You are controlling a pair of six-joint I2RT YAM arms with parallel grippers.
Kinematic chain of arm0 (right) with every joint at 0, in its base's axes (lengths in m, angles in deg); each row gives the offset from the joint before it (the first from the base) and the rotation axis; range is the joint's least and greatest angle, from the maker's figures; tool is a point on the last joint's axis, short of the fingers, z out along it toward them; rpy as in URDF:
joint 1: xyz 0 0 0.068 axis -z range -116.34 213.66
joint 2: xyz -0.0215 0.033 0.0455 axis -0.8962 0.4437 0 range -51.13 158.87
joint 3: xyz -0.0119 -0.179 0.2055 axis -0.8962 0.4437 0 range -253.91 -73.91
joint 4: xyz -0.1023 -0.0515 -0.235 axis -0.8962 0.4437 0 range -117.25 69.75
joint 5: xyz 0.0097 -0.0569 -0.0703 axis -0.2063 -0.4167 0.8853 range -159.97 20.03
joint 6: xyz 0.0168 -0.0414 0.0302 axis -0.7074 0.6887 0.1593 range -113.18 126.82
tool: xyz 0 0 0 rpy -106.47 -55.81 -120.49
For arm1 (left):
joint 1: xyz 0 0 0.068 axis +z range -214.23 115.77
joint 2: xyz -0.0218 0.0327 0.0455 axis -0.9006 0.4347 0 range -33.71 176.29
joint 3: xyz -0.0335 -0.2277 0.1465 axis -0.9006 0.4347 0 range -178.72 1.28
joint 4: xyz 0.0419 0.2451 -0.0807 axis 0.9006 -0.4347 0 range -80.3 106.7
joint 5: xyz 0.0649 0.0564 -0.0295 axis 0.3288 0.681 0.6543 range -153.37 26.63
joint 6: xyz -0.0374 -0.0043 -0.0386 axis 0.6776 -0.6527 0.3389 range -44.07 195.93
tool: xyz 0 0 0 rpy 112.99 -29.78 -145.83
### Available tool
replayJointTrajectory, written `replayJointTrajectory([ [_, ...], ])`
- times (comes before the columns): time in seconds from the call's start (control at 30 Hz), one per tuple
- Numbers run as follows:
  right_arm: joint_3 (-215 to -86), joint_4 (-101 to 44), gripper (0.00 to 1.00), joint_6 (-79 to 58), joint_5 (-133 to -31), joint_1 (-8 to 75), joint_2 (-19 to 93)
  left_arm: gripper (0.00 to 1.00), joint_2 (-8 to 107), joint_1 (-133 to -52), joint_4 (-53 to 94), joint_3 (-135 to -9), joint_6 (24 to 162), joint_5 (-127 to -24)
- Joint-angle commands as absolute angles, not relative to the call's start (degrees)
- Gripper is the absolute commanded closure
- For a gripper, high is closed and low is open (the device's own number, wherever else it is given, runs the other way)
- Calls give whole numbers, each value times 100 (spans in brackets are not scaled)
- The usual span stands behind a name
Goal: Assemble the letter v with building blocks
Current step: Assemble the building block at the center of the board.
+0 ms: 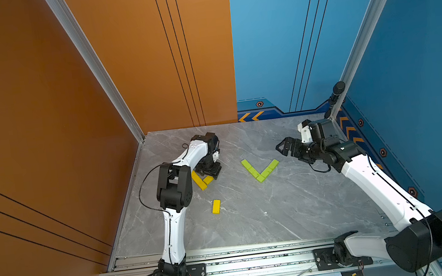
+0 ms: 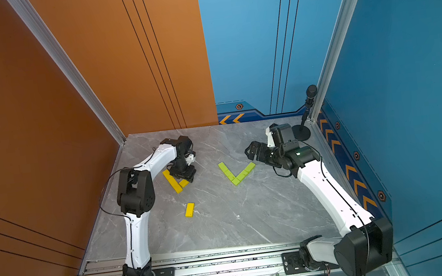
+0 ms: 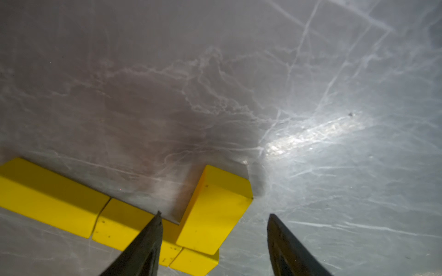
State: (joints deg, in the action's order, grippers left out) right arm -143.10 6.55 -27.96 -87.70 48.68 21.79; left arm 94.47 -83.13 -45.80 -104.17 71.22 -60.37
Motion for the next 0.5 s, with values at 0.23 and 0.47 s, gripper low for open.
replayJointTrajectory([
  [0.23,-14110,370,0,-3009,-8684,4853,1898,36,9539,-8186,-4552,-10427,7070,-6239],
  [0.47,-14087,354,0,-3044,-8596,4868,1814,40,9620,-8250,-4510,-10316,7064,-6211],
])
